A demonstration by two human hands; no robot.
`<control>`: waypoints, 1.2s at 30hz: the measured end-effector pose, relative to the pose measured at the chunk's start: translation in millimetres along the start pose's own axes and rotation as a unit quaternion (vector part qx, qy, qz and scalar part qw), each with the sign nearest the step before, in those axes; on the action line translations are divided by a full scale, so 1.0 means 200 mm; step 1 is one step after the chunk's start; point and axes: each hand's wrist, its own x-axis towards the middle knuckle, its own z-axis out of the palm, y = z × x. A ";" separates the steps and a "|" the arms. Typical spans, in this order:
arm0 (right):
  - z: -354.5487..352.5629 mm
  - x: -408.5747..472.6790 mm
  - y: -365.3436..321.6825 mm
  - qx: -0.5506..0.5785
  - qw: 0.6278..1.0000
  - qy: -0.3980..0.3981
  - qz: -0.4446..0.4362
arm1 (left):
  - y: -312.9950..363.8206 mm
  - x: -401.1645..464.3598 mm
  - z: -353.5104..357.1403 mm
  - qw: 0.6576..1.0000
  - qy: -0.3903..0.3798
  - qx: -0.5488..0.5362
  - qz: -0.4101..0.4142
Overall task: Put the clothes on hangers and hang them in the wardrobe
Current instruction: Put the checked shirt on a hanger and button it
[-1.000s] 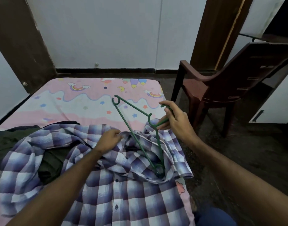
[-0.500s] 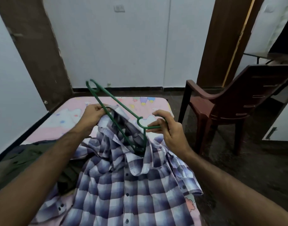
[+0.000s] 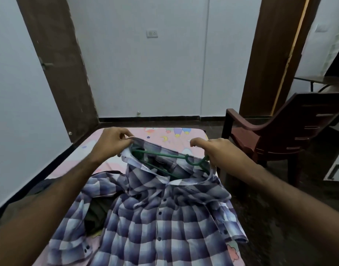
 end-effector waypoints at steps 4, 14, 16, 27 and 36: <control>-0.04 0.13 -0.03 0.082 0.994 -0.062 0.047 | 0.16 -0.05 0.03 0.999 0.010 0.028 0.026; -0.26 0.40 -0.02 0.279 0.957 -0.063 0.041 | 0.28 -0.27 0.16 0.992 -0.063 -0.081 0.070; -0.26 0.43 -0.01 0.291 0.953 -0.075 0.041 | 0.29 -0.28 0.14 0.993 -0.015 -0.059 0.105; -0.29 0.60 -0.12 0.306 0.950 -0.062 -0.001 | 0.33 -0.24 0.04 0.978 0.035 -0.126 0.164; -0.44 0.62 -0.15 0.329 0.941 0.070 -0.040 | 0.25 0.04 -0.11 0.995 -0.076 0.050 0.027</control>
